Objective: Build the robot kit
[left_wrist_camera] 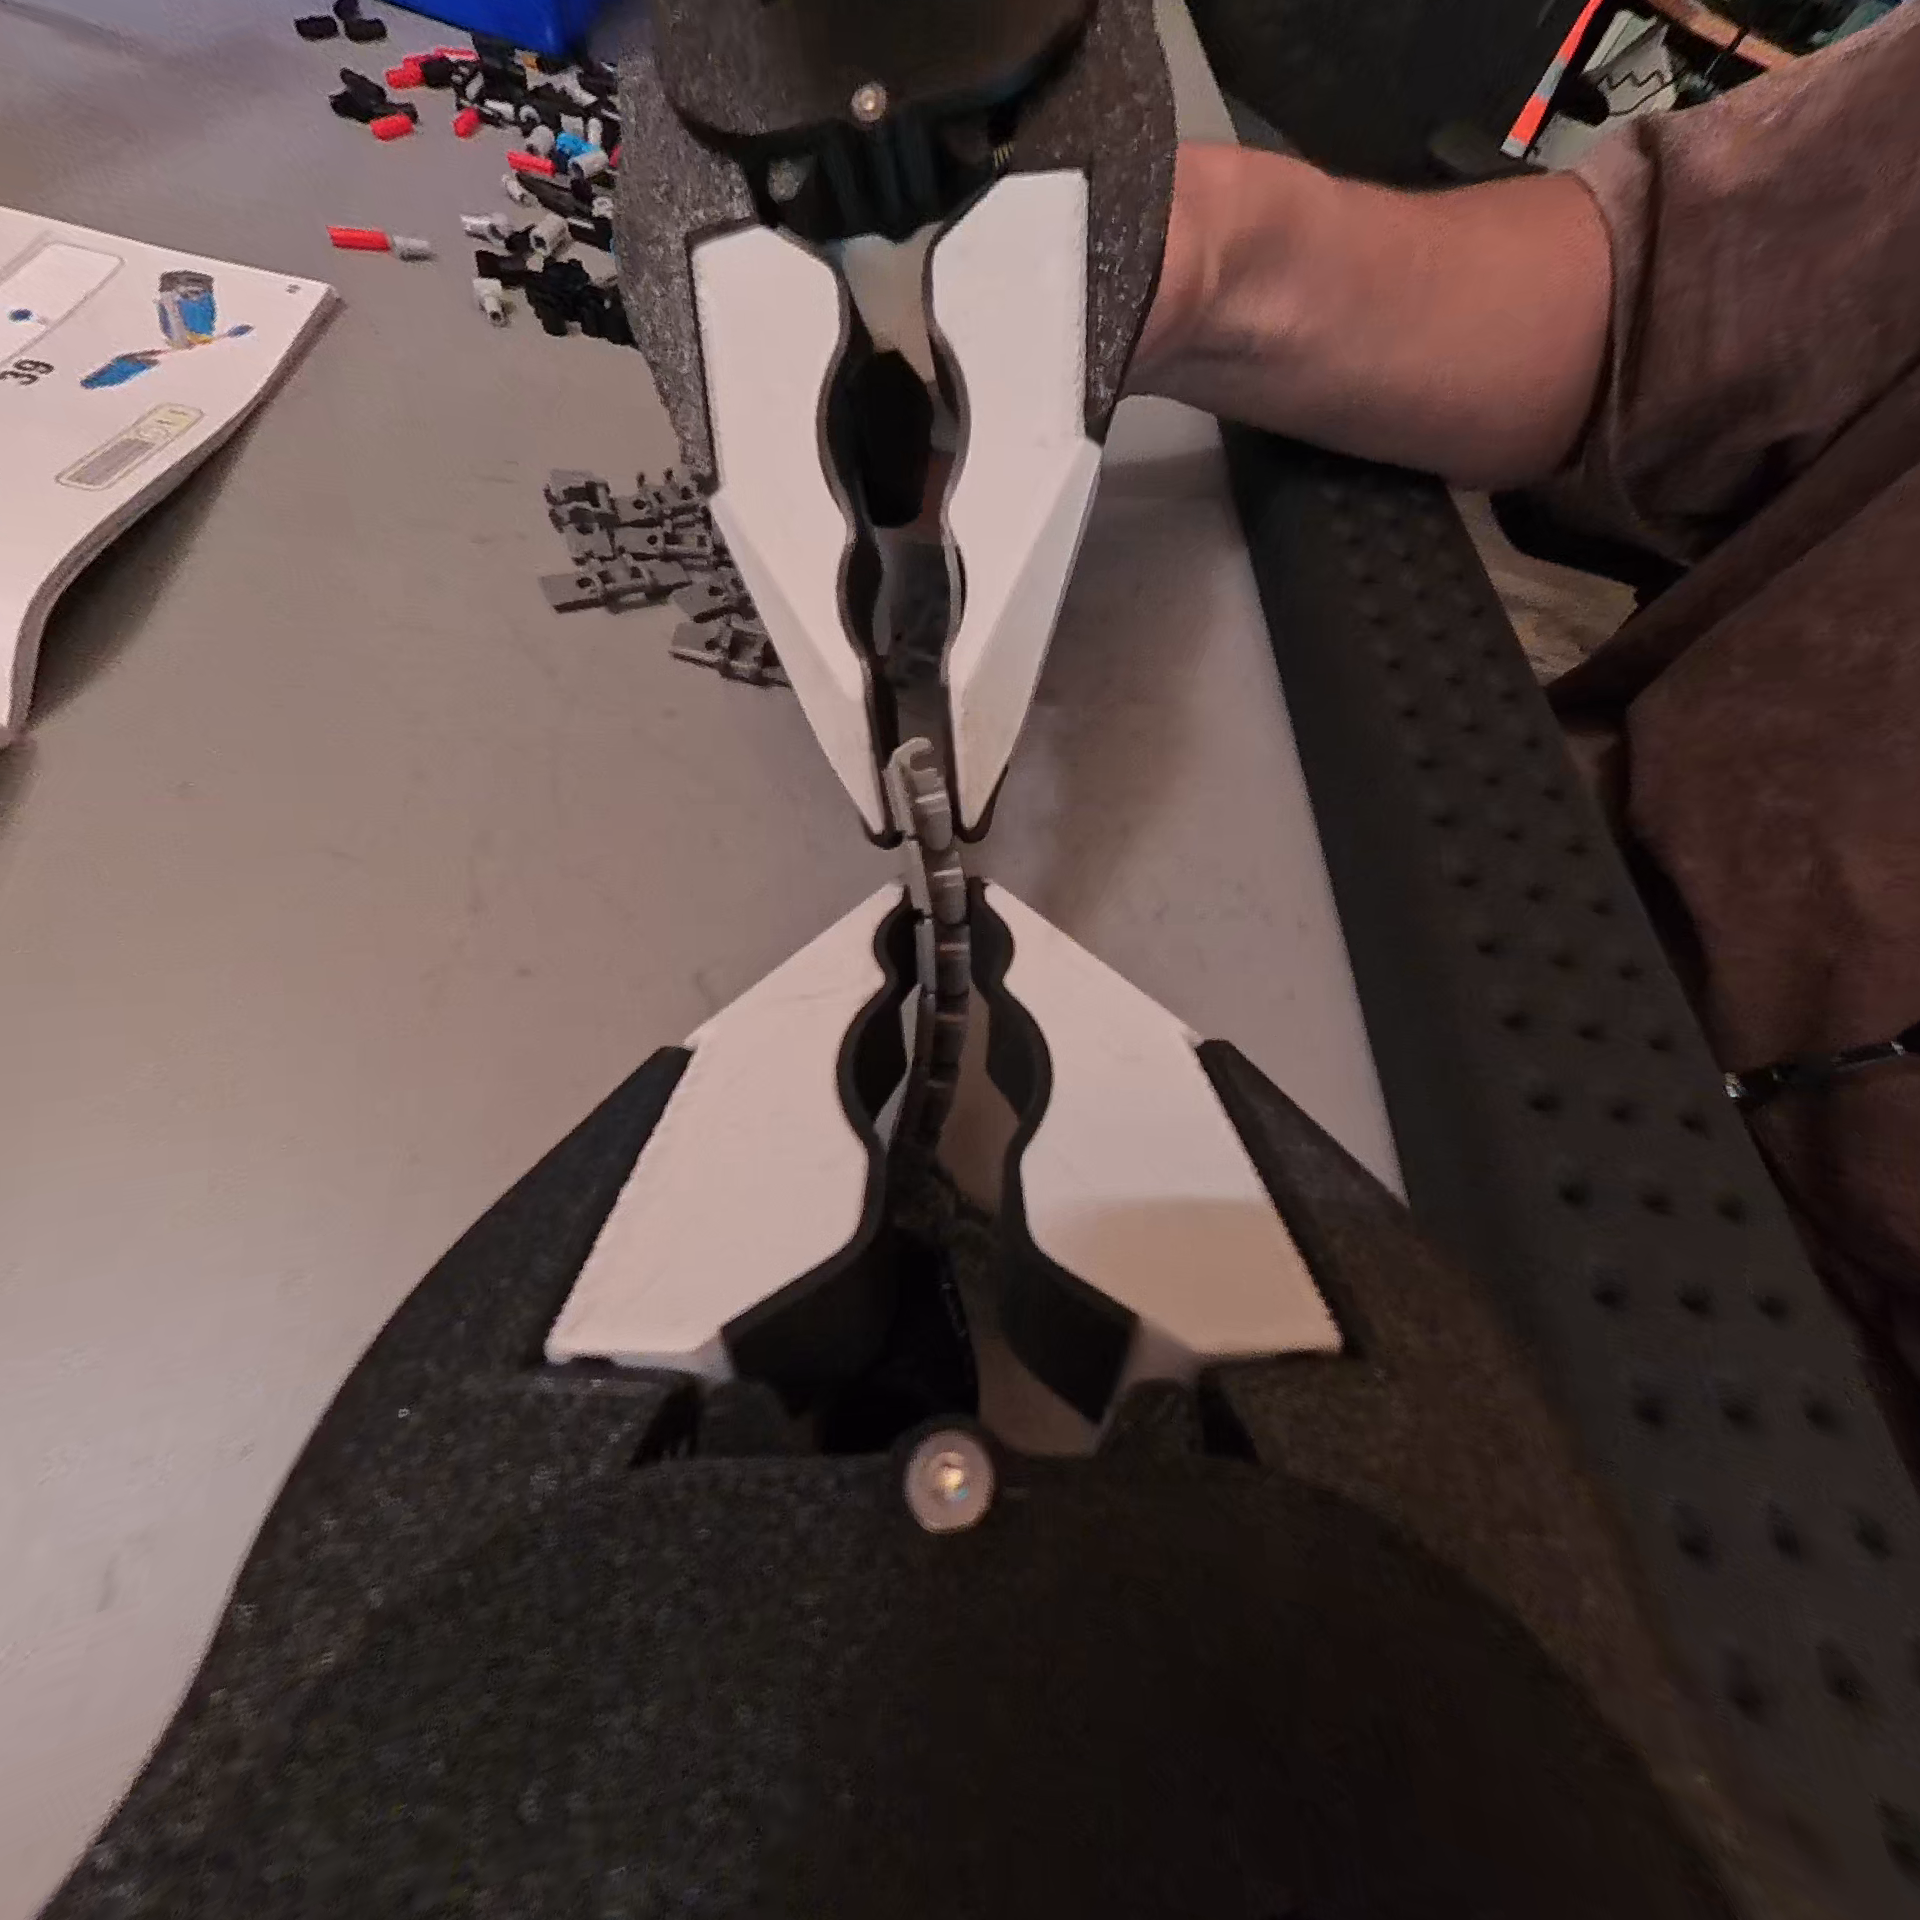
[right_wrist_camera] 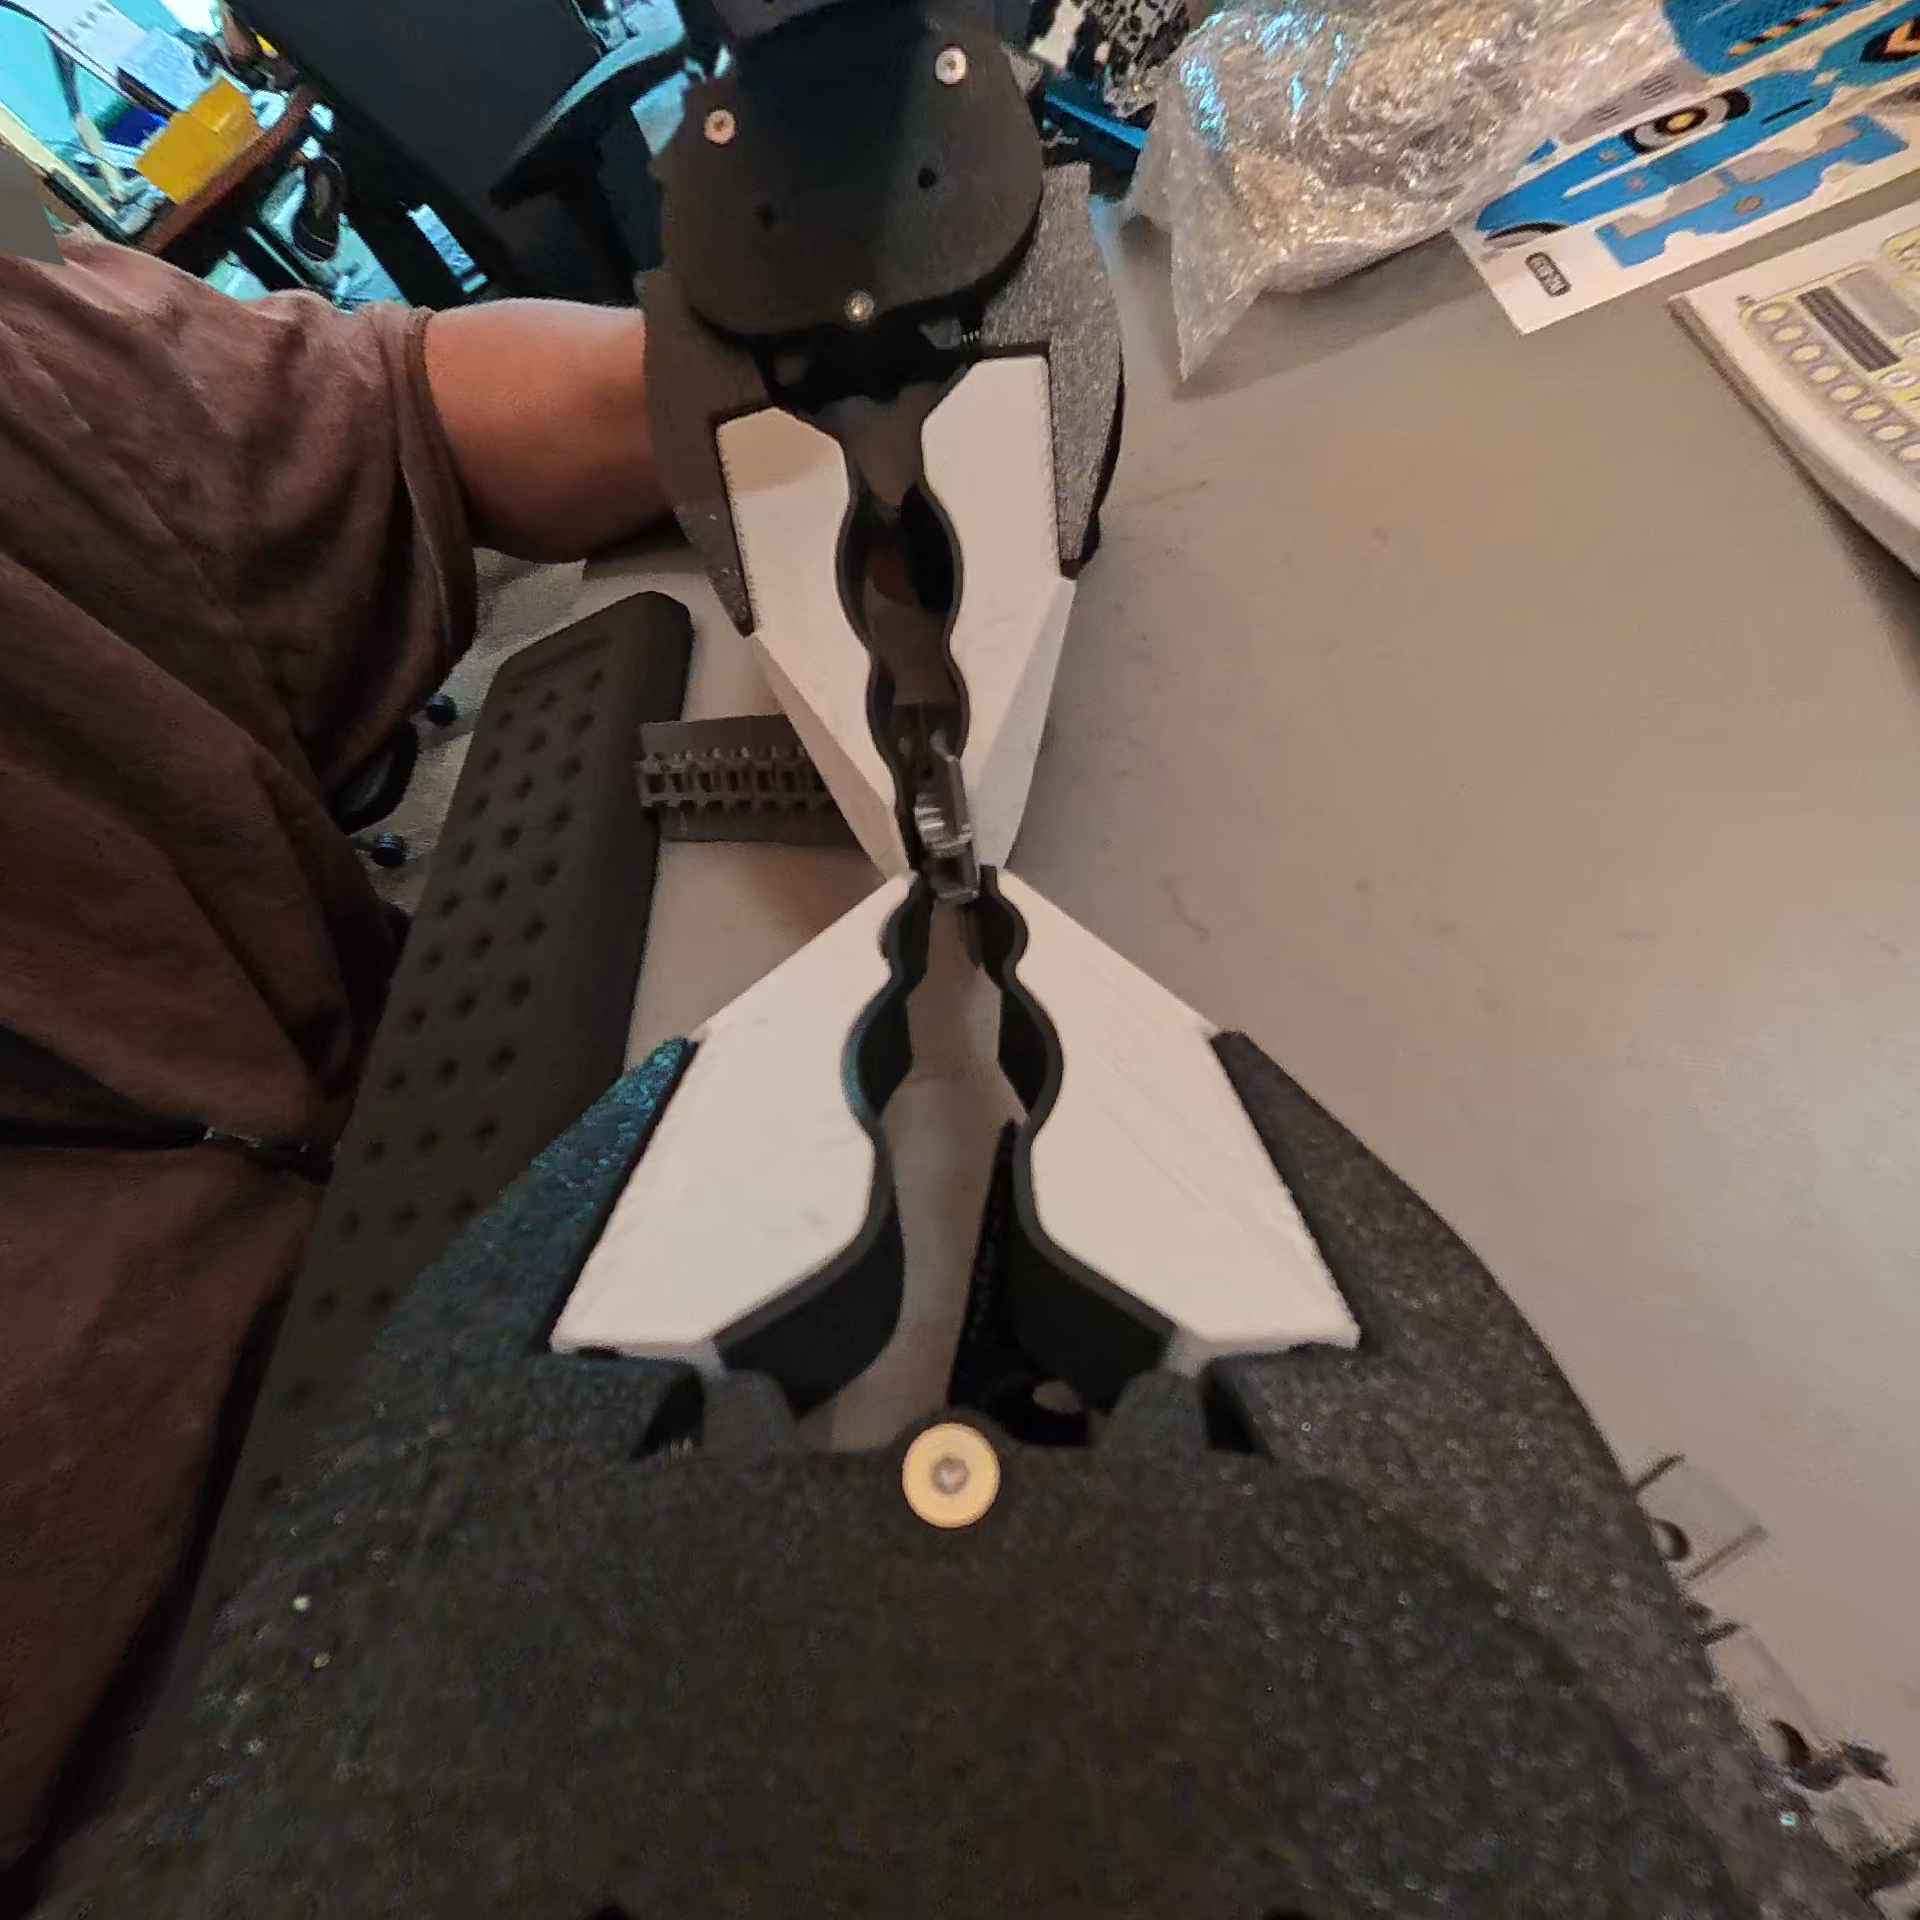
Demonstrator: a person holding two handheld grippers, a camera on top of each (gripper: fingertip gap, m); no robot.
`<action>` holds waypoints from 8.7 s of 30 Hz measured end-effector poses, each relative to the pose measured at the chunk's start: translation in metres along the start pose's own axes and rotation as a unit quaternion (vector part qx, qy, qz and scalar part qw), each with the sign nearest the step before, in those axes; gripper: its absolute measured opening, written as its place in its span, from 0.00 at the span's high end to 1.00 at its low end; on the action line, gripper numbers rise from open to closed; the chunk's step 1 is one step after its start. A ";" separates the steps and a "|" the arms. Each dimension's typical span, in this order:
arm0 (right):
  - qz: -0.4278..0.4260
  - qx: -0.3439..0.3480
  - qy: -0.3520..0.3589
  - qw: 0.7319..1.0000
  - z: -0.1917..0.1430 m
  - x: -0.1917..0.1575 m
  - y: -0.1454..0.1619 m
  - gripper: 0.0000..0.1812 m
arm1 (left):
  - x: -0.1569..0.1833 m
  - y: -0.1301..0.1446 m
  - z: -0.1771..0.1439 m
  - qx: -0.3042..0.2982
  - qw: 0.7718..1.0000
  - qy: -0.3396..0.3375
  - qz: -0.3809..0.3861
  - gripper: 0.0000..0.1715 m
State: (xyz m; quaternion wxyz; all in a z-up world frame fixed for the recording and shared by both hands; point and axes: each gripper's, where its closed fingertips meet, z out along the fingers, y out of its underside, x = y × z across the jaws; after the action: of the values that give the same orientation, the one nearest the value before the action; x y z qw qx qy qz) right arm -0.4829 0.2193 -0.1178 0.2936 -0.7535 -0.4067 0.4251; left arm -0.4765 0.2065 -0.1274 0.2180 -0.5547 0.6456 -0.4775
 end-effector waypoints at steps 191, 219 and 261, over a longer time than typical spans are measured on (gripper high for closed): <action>-0.061 0.051 0.223 0.972 -0.012 0.037 -0.023 0.95 | -0.048 -0.013 -0.017 0.072 0.986 -0.067 -0.135 0.96; -0.051 0.044 0.244 0.967 -0.010 0.038 -0.025 0.98 | -0.038 -0.020 -0.020 0.098 0.986 -0.024 -0.135 0.96; -0.046 -0.115 0.093 0.988 -0.087 0.023 0.045 0.95 | -0.015 -0.026 -0.015 0.102 0.986 0.041 -0.122 0.96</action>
State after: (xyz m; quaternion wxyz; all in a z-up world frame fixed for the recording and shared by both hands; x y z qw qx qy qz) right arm -0.3828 0.2080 -0.1214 0.2611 -0.7991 -0.4577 0.2894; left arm -0.4712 0.2284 -0.1022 0.1864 -0.5842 0.5293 -0.5864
